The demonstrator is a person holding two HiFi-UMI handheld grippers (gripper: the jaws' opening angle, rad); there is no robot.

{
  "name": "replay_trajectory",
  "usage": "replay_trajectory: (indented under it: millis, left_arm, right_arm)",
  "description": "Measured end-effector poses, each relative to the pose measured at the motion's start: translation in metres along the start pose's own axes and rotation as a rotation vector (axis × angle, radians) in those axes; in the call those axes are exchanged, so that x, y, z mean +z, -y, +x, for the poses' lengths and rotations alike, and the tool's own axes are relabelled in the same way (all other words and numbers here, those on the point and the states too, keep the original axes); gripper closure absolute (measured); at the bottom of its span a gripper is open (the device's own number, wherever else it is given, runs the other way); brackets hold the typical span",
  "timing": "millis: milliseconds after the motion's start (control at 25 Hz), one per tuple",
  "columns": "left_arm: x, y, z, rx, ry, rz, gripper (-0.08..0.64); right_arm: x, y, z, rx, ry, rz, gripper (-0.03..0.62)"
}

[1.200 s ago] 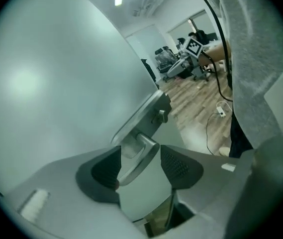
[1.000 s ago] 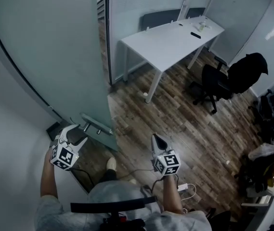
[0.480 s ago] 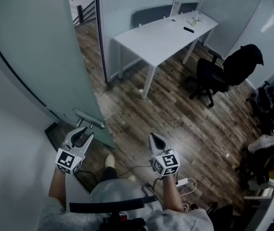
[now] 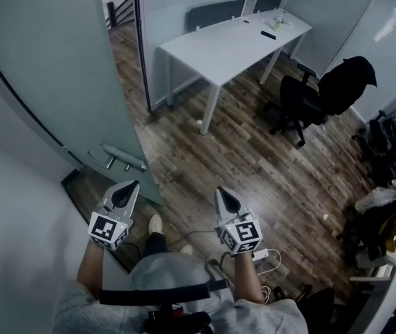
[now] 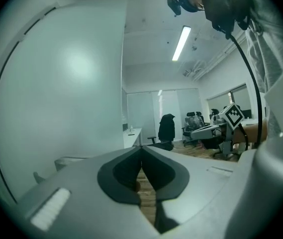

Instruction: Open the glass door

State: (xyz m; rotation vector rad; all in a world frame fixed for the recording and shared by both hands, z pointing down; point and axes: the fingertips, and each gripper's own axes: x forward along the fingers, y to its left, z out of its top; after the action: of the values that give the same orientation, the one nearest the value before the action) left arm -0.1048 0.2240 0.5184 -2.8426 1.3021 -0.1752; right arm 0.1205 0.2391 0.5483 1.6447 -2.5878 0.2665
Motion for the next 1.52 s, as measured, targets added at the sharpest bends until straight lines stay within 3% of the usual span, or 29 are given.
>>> replay_trajectory:
  millis: [760, 1520]
  left_arm:
    - [0.027, 0.073, -0.023, -0.013, 0.061, -0.043, 0.557]
    - [0.026, 0.093, -0.035, -0.024, 0.063, -0.042, 0.557]
  right_arm:
    - [-0.002, -0.011, -0.059, -0.012, 0.037, 0.043, 0.591]
    - [-0.009, -0.020, -0.075, -0.001, 0.045, 0.059, 0.591]
